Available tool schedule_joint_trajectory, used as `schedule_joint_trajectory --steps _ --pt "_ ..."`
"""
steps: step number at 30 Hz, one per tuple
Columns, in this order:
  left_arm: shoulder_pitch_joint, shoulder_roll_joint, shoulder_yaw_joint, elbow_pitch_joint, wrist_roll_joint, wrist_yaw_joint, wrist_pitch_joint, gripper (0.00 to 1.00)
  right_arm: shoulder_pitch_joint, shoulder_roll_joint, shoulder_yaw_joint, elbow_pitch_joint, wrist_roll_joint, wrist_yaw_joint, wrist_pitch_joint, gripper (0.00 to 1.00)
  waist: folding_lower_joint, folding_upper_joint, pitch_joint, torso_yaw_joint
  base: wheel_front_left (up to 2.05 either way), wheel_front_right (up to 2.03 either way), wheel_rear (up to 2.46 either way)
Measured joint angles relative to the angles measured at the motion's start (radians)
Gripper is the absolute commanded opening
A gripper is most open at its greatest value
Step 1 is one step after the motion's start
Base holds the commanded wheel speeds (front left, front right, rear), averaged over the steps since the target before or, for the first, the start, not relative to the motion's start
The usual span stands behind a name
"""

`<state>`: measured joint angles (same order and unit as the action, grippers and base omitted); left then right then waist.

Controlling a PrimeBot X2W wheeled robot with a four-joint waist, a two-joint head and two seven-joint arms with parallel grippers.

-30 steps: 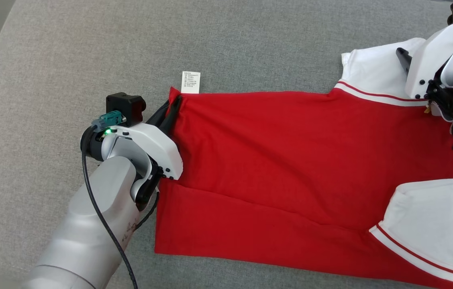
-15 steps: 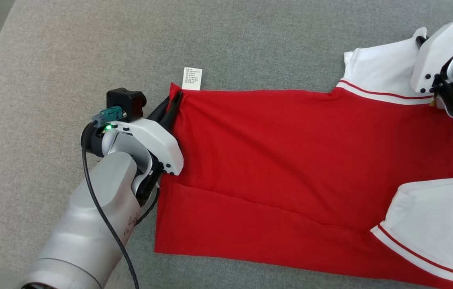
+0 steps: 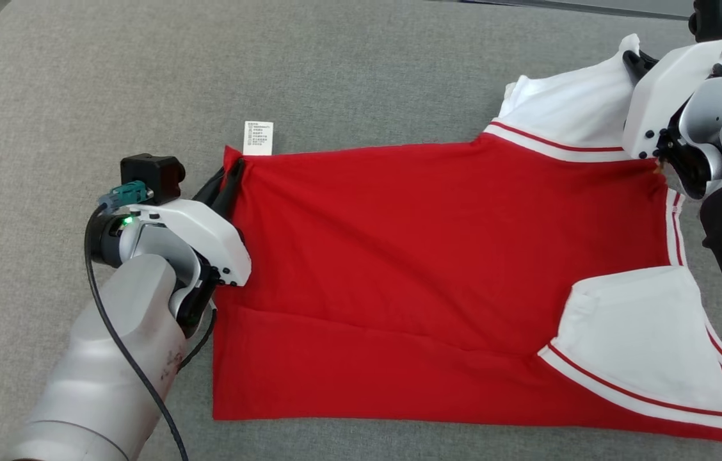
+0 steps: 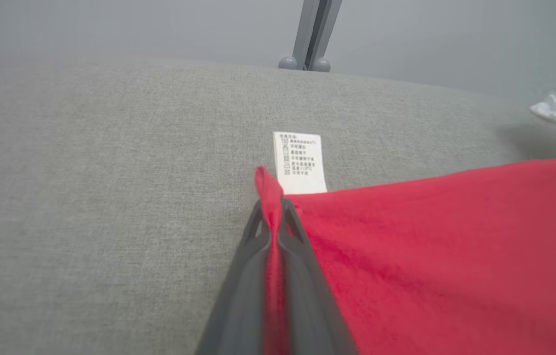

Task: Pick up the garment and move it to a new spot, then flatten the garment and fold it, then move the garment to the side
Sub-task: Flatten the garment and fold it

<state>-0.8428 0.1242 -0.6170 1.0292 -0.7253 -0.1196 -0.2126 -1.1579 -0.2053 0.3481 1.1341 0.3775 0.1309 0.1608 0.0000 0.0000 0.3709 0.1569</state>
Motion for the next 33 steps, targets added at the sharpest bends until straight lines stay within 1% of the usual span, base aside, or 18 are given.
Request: schedule_joint_trajectory --steps 7,14,19,24,26,30,33 --pt "0.019 0.034 0.011 0.000 -0.028 -0.004 0.003 0.00 0.035 -0.059 0.096 -0.070 0.109 0.000 -0.003 0.00 0.0000 0.0000 -0.026 -0.049 0.00 0.00 0.00" --pt "0.025 0.049 0.015 -0.021 -0.041 -0.004 -0.008 0.00 0.065 -0.068 0.155 -0.115 0.211 0.000 -0.026 0.00 0.0000 0.0000 -0.038 -0.068 0.00 0.00 0.00" --pt "0.064 0.061 0.007 -0.061 -0.040 -0.007 -0.026 0.00 0.112 -0.090 0.208 -0.171 0.278 0.000 -0.060 0.00 0.0000 0.0000 -0.061 -0.077 0.00 0.00 0.00" --pt "0.129 0.086 0.019 -0.138 -0.041 -0.007 -0.044 0.00 0.185 -0.127 0.274 -0.267 0.335 0.000 -0.109 0.00 0.0000 0.0000 -0.094 -0.091 0.00 0.00 0.00" --pt "0.167 0.101 0.028 -0.180 -0.041 -0.007 -0.045 0.11 0.224 -0.139 0.297 -0.311 0.362 0.000 -0.124 0.00 0.0000 0.0001 -0.106 -0.101 0.00 0.00 0.00" --pt "0.256 0.140 0.056 -0.278 -0.035 -0.005 -0.048 0.13 0.312 -0.179 0.326 -0.397 0.405 0.000 -0.156 0.00 0.0000 0.0000 -0.126 -0.123 0.00 0.00 0.00" --pt "0.326 0.168 0.087 -0.382 -0.015 0.013 -0.049 0.13 0.376 -0.211 0.336 -0.467 0.427 0.000 -0.180 0.00 0.0000 0.0000 -0.132 -0.137 0.00 0.00 0.00"
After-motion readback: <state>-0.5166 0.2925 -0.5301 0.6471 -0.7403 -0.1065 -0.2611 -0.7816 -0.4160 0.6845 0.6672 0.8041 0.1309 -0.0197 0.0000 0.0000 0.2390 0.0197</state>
